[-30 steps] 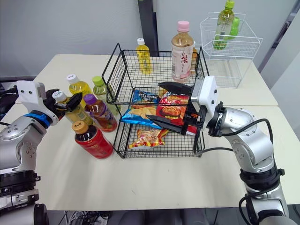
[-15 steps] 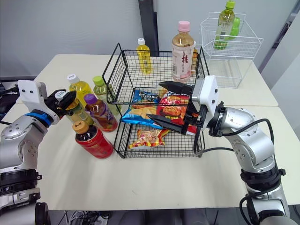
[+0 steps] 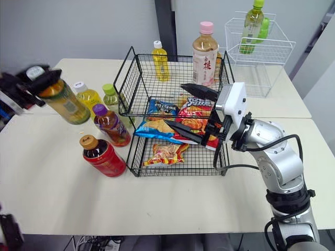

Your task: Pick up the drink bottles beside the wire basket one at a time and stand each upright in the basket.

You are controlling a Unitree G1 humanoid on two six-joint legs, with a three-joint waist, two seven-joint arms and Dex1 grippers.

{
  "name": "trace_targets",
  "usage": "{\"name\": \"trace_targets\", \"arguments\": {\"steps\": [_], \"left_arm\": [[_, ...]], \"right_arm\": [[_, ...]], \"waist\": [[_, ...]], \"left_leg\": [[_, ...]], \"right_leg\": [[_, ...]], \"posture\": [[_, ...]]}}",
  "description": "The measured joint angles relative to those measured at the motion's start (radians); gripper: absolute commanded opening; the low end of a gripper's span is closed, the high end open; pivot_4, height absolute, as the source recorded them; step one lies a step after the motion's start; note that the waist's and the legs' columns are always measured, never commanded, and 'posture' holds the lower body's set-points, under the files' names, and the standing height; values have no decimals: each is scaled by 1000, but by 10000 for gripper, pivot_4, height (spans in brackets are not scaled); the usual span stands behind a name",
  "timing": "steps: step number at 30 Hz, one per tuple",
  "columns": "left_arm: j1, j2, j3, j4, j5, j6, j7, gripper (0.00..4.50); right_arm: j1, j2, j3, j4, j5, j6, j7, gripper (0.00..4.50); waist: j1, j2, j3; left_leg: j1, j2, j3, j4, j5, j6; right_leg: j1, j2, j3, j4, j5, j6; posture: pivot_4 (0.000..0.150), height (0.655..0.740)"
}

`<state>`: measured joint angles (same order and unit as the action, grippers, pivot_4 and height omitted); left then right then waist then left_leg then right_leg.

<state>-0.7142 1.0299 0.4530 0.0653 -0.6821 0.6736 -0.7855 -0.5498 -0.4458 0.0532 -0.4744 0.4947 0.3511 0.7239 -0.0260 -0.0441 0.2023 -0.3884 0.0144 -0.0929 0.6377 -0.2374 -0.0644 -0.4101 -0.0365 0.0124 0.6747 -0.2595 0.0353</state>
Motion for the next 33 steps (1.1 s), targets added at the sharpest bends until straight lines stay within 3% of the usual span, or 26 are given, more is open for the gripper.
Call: {"name": "trace_targets", "arguments": {"steps": [5,11,20,26,33], "left_arm": [[-429,22,-126,128,-45,73,-114,13850],[-739,-143,-281,362,6,72,-238,13850],[-789,-433,-452,616,221,-130,-291,13850],[-800,-562,-472,806,333,-273,-253,13850],[-874,-635,-446,957,394,-383,-207,13850]], "right_arm": [[21,32,3,8,-53,-45,-51,45000],[61,42,-6,-17,-103,-63,-122,45000],[150,55,-18,-134,-170,-31,-256,45000],[193,52,-29,-194,-219,11,-324,45000],[209,51,-31,-229,-238,37,-351,45000]], "waist": [[-1,1,0],[-4,2,1],[-7,2,1],[-18,3,1],[-17,3,1]], "left_leg": [[-4,-2,-1,2,0,0],[-5,-2,-2,2,0,0],[-12,-2,0,5,0,0],[-13,-2,3,4,0,0],[-12,-2,3,4,0,0]], "right_leg": [[0,-1,-1,-3,1,2],[-1,0,-2,-1,0,2],[-11,0,2,4,3,-3],[-12,-1,4,4,3,-2],[-12,-1,4,4,3,-2]], "posture": [[1500,7400],[1500,7400],[1500,7400],[1500,7400],[1500,7400]]}}
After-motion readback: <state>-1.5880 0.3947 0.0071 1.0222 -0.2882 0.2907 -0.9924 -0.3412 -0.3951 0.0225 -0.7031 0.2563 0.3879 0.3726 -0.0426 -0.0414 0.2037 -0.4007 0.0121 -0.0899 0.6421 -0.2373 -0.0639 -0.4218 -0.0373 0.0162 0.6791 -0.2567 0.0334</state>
